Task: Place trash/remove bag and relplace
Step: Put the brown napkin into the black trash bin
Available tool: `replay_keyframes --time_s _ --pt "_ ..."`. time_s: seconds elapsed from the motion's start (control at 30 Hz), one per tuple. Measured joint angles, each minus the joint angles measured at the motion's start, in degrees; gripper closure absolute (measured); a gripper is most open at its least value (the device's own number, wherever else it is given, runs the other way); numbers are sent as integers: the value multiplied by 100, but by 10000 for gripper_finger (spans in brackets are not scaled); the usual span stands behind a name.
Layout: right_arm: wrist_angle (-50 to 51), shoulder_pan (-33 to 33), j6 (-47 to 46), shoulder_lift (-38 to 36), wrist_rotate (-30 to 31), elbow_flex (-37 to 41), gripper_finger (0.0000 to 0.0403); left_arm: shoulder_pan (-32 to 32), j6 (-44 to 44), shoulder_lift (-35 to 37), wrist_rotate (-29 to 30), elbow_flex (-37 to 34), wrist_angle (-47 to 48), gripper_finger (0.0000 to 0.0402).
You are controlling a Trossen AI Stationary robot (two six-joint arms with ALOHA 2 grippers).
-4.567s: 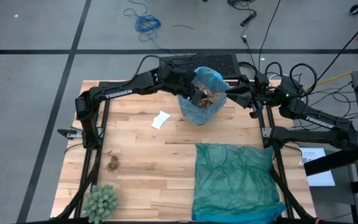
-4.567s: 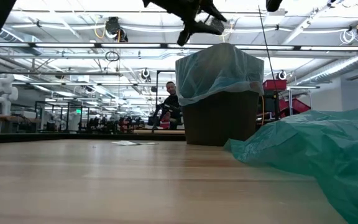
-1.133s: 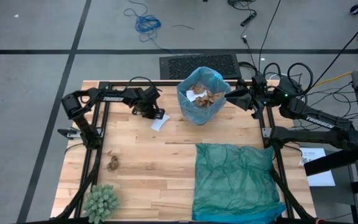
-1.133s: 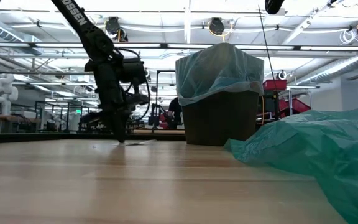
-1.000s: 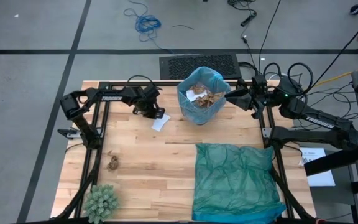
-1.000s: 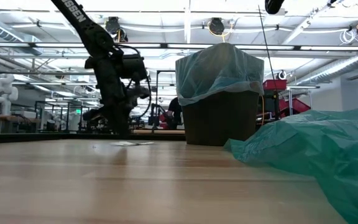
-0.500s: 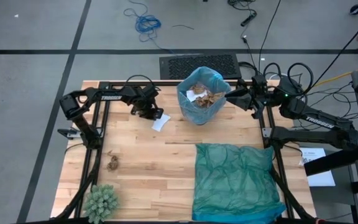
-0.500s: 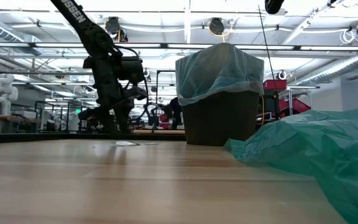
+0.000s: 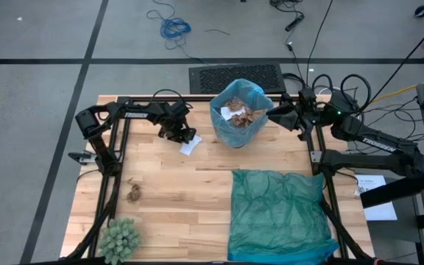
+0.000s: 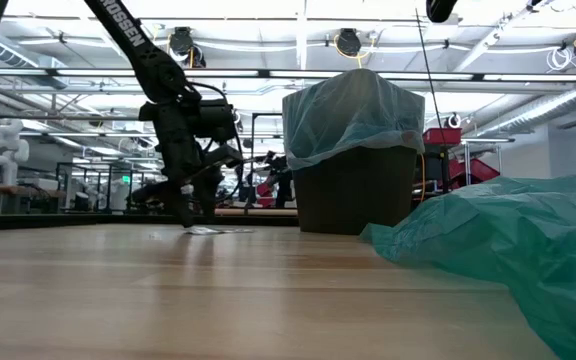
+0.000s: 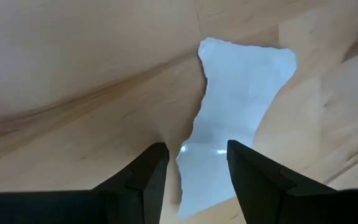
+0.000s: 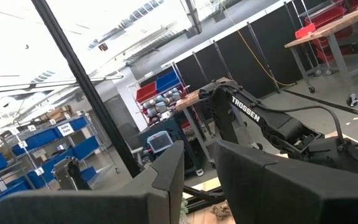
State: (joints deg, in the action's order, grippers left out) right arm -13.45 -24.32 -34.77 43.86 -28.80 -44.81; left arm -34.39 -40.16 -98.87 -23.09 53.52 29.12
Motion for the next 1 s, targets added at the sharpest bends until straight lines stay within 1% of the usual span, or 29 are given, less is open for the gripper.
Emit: replay_keyframes --time_s 0.1,0.2,0.27,0.43,0.47,0.7,1.0 --pt "0 0 3 0 0 1 319 4 2 0 56 0 5 239" --pt "0 -2 5 -1 0 0 319 22 2 -2 206 0 27 264" --pt "0 -2 15 0 0 1 319 69 4 -2 340 0 26 294" --pt "0 -2 42 0 0 0 319 223 55 -2 644 -48 -100 382" --pt "0 -2 45 0 2 0 319 245 57 -2 649 -79 -171 391" --pt "0 -2 49 0 2 -1 319 358 14 23 723 -221 -246 400" --pt "0 -2 49 0 1 1 319 376 -128 385 746 -264 -33 401"
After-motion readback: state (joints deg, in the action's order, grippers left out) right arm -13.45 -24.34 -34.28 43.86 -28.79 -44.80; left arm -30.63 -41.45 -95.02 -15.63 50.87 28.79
